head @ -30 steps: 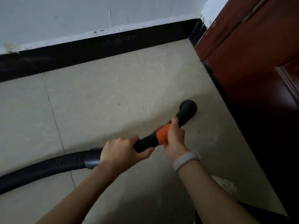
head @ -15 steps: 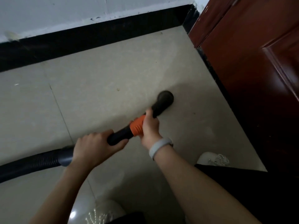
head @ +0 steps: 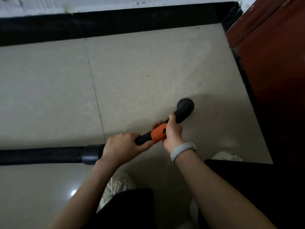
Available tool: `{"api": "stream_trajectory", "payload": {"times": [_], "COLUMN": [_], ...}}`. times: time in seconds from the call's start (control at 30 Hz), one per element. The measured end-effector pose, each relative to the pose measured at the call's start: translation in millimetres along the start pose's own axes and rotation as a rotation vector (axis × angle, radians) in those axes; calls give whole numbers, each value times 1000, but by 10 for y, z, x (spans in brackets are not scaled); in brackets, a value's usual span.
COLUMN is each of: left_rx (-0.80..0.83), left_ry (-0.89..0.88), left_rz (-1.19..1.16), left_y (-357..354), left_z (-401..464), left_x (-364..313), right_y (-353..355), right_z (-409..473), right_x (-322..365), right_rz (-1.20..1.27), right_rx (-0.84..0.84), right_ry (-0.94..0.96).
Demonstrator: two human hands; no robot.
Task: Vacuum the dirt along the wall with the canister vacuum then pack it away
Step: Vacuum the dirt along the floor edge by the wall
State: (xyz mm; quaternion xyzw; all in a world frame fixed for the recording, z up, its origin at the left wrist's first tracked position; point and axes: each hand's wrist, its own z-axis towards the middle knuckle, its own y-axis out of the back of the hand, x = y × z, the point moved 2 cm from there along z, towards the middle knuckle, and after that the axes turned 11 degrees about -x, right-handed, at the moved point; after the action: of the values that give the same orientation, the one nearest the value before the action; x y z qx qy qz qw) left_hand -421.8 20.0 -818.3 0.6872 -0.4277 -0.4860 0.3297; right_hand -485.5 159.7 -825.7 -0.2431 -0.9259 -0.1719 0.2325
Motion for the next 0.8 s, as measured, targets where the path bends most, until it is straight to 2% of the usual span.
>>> {"api": "stream_trajectory", "payload": {"times": [0.27,0.37,0.47,0.6,0.7,0.8], "left_rx": [-71,-61,-8,81,130,158], "left_ry": [390,494,433,218,83,-16], "left_rz": [-125,-184,-135,-3,40,57], "left_y": [354,428,426,284,166,103], "left_z": [-529,-721,-725,-532,-349,-252], "left_x": [978,1166,1080,679,387,266], "right_y": [-894,-1022,-861,-347,-43,151], "right_z": [-638,-806,-733,-504,-361,-301], "right_x": [-621,-838,-838,-621,-447,-426], "right_rz": [-281,-364,-336,-174,-130,-74], "right_rx": [231,279,199,35,-93,-153], "right_ry": [-1,-8,-19,-89,-70,-117]}}
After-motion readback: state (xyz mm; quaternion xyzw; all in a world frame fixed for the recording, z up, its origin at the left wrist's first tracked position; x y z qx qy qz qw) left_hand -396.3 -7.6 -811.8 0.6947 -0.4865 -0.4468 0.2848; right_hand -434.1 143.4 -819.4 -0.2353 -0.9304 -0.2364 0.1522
